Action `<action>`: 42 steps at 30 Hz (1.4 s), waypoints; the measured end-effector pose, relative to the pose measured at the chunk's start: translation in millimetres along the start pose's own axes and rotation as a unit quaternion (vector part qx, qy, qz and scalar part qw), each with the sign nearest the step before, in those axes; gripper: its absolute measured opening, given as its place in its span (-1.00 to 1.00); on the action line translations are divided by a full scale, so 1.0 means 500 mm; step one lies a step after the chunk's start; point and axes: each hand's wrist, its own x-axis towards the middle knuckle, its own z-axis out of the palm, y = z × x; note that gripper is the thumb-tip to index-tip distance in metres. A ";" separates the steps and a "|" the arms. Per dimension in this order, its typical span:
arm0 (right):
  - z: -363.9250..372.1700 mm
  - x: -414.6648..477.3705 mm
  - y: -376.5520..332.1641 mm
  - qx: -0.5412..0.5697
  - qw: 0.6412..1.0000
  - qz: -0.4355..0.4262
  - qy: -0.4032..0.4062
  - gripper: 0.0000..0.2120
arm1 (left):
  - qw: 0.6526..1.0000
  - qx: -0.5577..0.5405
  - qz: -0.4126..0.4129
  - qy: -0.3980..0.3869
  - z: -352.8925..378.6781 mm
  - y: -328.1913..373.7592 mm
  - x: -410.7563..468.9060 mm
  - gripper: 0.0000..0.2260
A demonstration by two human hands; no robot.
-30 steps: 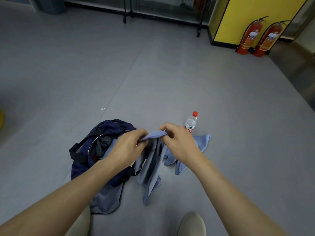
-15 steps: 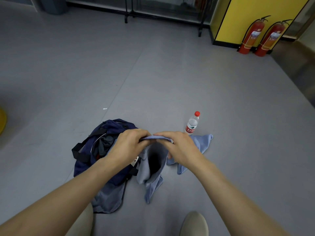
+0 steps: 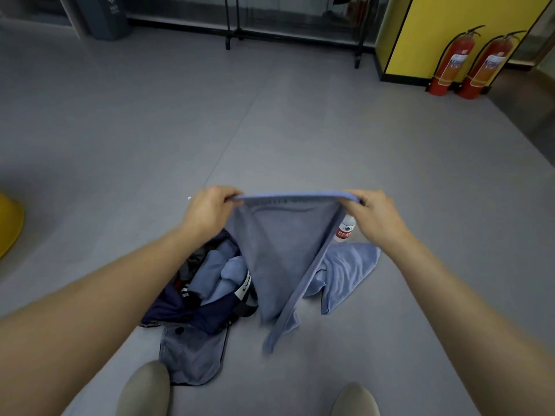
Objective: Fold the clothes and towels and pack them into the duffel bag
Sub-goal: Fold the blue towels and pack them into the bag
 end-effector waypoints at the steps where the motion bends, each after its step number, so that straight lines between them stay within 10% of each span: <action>1: -0.014 0.015 -0.007 -0.003 1.000 -0.013 0.016 -0.76 | 1.000 -0.018 0.005 0.025 -0.011 0.015 0.027 -0.85; 11: -0.176 0.054 -0.043 0.038 0.985 -0.131 0.110 -0.74 | 0.961 -0.227 0.107 0.113 -0.133 0.171 0.130 -0.84; 18: -0.065 -0.080 0.115 -0.041 0.997 -0.070 -0.015 -0.82 | 0.985 -0.140 0.084 -0.062 0.005 0.055 0.005 -0.61; 22: 0.087 -0.151 0.255 -0.058 0.991 -0.012 -0.117 -0.79 | 0.983 -0.054 0.092 -0.148 0.168 -0.046 -0.074 -0.82; 33: 0.460 -0.366 0.573 -0.269 0.900 -0.083 -0.333 -0.42 | 0.889 0.094 0.218 -0.392 0.577 -0.273 -0.355 -0.58; 39: 0.452 -0.252 0.589 -0.145 0.978 -0.005 -0.150 -0.66 | 0.868 0.178 0.258 -0.385 0.633 -0.280 -0.363 -0.41; 42: 0.440 -0.131 0.631 -0.106 0.970 0.127 -0.179 -0.38 | 0.907 0.147 0.239 -0.315 0.670 -0.270 -0.335 -0.56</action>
